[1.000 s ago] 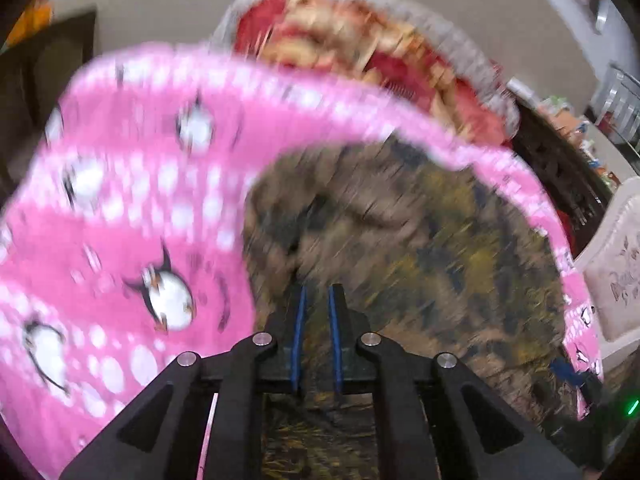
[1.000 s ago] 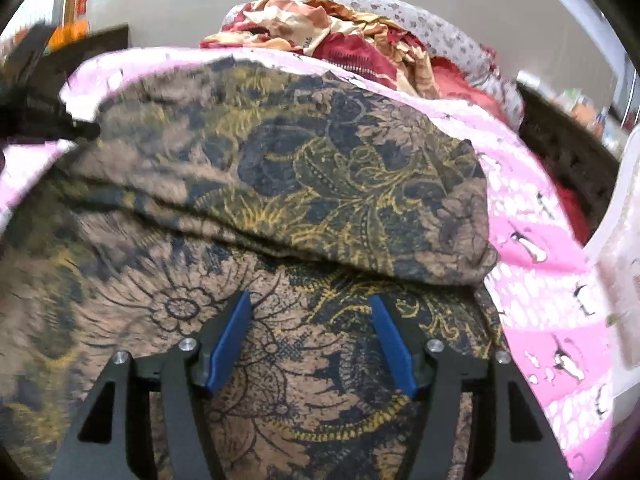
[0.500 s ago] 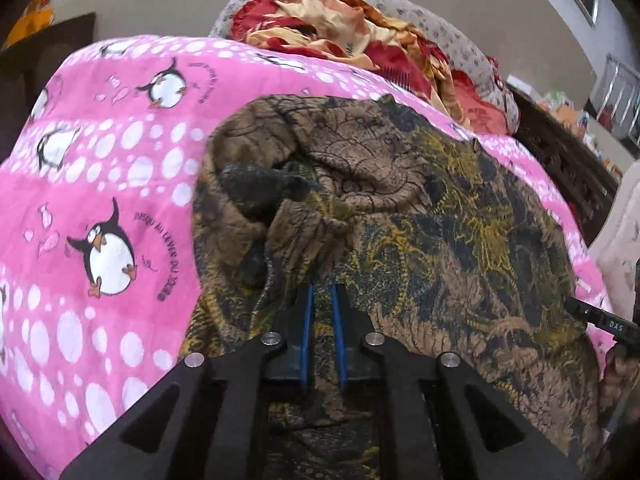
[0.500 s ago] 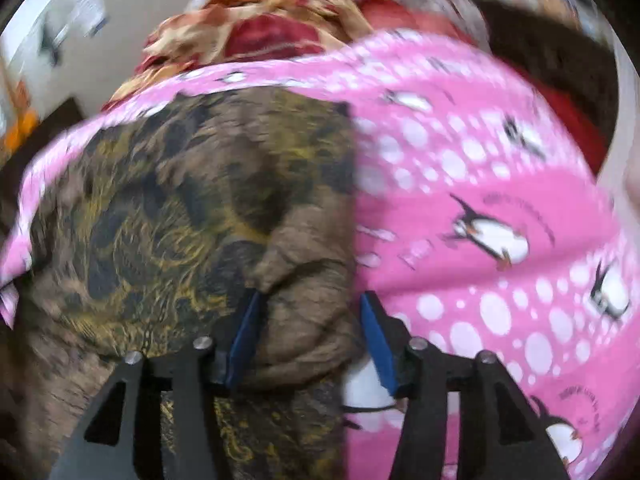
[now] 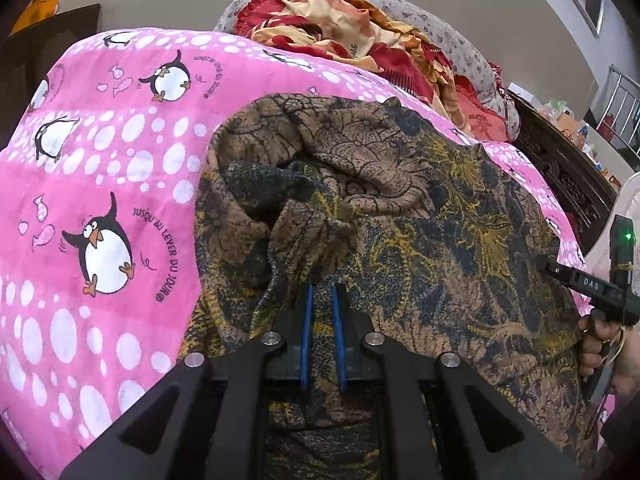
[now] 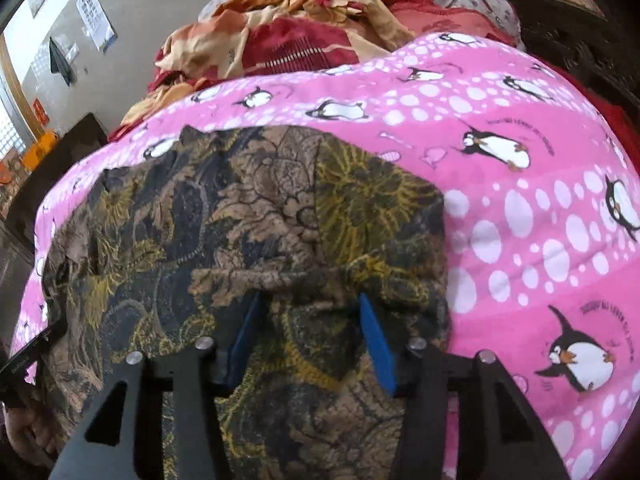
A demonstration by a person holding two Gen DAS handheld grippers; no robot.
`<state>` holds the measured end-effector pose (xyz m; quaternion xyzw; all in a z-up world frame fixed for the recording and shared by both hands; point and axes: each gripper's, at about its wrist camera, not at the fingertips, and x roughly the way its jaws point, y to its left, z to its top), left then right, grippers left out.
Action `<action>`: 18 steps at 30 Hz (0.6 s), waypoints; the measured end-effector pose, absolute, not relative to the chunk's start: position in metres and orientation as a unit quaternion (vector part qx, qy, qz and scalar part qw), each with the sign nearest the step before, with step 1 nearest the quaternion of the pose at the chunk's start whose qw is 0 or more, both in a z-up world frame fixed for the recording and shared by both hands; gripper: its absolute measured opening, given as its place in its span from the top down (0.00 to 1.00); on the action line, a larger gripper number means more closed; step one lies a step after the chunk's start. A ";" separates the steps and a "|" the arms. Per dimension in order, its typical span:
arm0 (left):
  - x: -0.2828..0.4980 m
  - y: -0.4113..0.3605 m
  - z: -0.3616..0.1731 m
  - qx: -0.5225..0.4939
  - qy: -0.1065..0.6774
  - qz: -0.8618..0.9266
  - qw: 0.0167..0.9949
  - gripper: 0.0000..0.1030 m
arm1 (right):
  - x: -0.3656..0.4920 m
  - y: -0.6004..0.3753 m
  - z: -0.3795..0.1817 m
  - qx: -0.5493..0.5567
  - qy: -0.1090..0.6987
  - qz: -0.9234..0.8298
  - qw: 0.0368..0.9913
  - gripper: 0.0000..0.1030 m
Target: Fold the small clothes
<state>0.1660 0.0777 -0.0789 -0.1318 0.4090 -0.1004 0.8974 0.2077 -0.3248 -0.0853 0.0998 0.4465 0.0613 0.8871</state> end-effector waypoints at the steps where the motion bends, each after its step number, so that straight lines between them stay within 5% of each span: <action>1: 0.166 0.078 -0.079 -0.132 0.409 -0.100 0.897 1.00 | 0.206 -0.320 -0.082 0.088 0.450 0.054 0.887 0.49; 7: 0.165 0.079 -0.079 -0.134 0.409 -0.101 0.897 1.00 | 0.158 -0.285 -0.039 0.079 0.404 0.059 0.909 0.49; 18: 0.165 0.077 -0.078 -0.130 0.409 -0.106 0.897 1.00 | 0.133 -0.222 -0.083 -0.017 0.428 0.060 0.902 0.40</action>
